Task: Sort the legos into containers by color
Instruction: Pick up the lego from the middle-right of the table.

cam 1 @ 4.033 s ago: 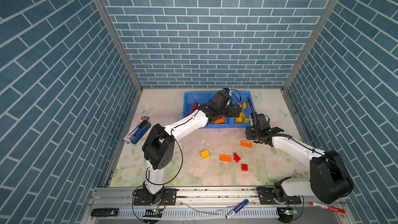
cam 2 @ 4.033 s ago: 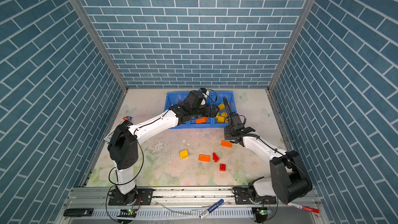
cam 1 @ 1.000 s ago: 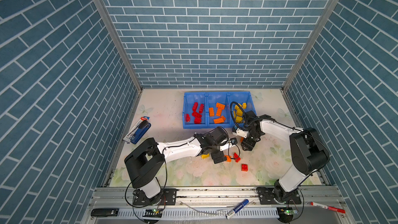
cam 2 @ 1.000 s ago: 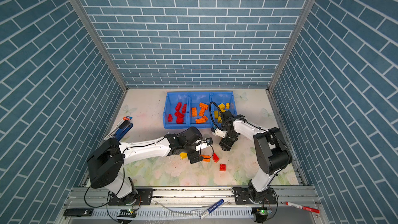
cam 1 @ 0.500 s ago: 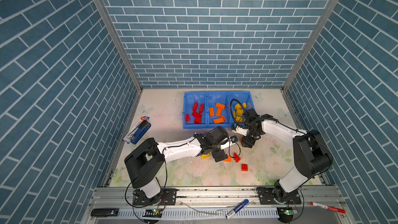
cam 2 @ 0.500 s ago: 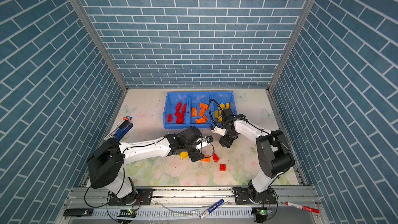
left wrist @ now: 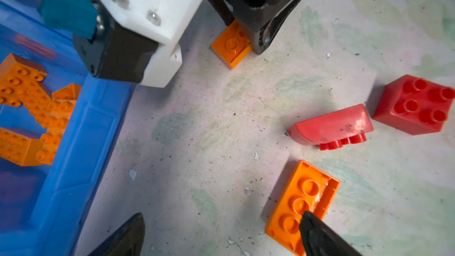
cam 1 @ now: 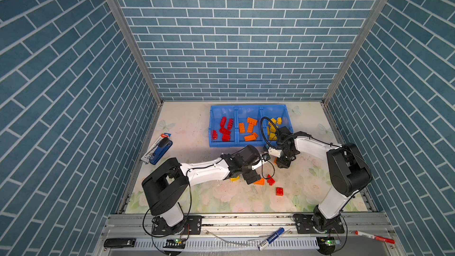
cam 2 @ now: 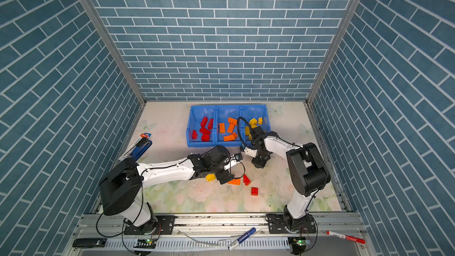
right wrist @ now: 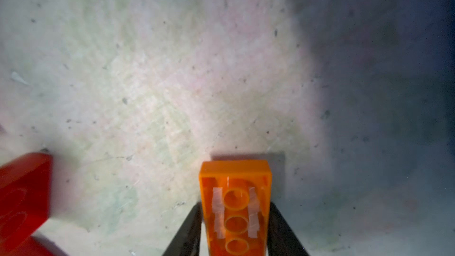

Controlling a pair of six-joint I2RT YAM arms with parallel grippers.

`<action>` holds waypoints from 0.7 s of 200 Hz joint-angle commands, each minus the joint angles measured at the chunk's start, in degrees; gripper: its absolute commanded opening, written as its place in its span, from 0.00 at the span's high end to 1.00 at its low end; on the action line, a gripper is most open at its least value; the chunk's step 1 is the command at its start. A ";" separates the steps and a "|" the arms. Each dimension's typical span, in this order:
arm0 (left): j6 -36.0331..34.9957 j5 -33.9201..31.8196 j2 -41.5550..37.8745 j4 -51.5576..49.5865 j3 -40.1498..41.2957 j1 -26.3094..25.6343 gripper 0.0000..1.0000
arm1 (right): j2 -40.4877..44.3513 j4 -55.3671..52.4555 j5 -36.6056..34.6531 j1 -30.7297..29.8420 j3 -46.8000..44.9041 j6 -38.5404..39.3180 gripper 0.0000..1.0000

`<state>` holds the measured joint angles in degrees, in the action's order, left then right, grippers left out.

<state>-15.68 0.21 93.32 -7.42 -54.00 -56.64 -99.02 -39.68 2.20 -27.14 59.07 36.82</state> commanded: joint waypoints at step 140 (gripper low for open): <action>18.67 -1.16 -13.58 10.80 7.70 11.55 0.01 | 4.48 33.72 15.34 -5.70 4.40 -29.57 0.73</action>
<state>0.10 0.25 78.56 2.87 -46.68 -45.08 -89.01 -12.84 20.64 -30.41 58.37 16.43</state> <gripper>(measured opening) 0.994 0.334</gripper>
